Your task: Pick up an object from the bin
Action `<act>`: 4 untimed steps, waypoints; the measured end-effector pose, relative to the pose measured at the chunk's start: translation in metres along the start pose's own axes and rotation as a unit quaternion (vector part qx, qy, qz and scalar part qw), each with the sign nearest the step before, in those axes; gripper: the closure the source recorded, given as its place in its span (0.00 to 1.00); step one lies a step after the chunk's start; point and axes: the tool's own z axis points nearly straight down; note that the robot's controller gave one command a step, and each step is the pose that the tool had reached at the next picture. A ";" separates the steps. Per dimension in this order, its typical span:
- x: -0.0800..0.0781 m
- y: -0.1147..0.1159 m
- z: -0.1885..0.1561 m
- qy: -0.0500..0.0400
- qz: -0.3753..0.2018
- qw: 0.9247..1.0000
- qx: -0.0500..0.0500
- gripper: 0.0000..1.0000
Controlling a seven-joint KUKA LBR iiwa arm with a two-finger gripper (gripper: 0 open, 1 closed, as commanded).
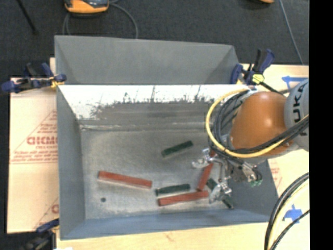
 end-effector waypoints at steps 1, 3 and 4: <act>-0.003 0.017 0.061 -0.006 -0.044 0.999 0.002 0.00; -0.001 0.016 0.057 0.000 -0.044 0.999 0.002 1.00; -0.001 0.016 0.055 0.000 -0.044 0.999 0.002 1.00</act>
Offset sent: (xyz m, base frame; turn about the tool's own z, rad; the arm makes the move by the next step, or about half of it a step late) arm -0.0197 0.0277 -0.0658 -0.1411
